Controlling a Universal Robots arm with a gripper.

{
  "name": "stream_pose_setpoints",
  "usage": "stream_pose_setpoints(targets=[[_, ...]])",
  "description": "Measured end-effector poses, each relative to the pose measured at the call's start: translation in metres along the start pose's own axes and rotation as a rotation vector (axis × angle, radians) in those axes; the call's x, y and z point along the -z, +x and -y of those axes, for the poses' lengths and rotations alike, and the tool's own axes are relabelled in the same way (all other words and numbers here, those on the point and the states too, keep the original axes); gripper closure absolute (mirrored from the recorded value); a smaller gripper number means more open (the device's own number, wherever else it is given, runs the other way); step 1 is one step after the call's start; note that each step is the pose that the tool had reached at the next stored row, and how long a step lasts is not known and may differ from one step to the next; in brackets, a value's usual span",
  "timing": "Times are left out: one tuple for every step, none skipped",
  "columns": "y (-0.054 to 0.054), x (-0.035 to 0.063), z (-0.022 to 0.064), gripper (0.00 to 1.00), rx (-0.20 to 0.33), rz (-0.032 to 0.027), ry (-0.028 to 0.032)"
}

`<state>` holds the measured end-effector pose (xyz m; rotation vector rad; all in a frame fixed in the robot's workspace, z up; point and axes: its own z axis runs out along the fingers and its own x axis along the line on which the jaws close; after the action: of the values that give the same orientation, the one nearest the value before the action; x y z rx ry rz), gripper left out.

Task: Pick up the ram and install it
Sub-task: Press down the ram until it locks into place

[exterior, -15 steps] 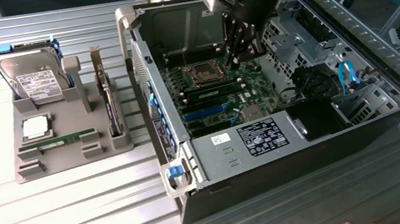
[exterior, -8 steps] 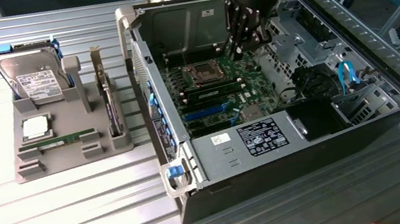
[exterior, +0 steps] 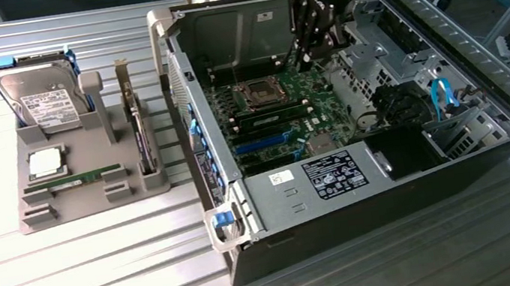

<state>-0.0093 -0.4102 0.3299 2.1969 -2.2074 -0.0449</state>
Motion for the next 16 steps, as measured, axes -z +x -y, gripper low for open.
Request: stream_pose_setpoints(targets=[[0.0000, 0.0000, 0.0000, 0.81, 0.000, 0.0000, 0.0000], [0.0000, 0.0000, 0.0000, 0.81, 0.000, 0.0000, 0.0000], [0.0000, 0.0000, 0.0000, 0.81, 0.000, 0.0000, 0.0000], [0.0000, 0.0000, 0.0000, 0.81, 0.000, 0.0000, 0.0000], [0.0000, 0.0000, 0.0000, 0.81, 0.000, 0.0000, 0.0000], [0.0000, 0.0000, 0.0000, 0.81, 0.000, 0.0000, 0.0000], [0.0000, 0.0000, 0.0000, 0.81, 0.000, 0.0000, 0.0000], [0.0000, 0.0000, 0.0000, 0.81, 0.000, 0.0001, 0.0000], [0.0000, 0.0000, 0.0000, 0.81, 0.000, 0.0000, 0.0000], [0.0000, 0.0000, 0.0000, 0.81, 0.000, 0.0000, 0.0000], [0.0000, 0.0000, 0.0000, 0.81, 0.000, 0.0000, 0.0000], [0.0000, 0.0000, 0.0000, 0.82, 0.000, 0.0000, 0.0000], [0.0000, 0.0000, 0.0000, 0.89, 0.000, 0.0000, 0.0000], [0.0000, 0.0000, 0.0000, 0.89, 0.000, 0.0000, 0.0000], [0.0000, 0.0000, 0.0000, 0.90, 0.000, 0.0000, 0.0000], [0.0000, 0.0000, 0.0000, 0.90, 0.000, 0.0001, 0.0000]])
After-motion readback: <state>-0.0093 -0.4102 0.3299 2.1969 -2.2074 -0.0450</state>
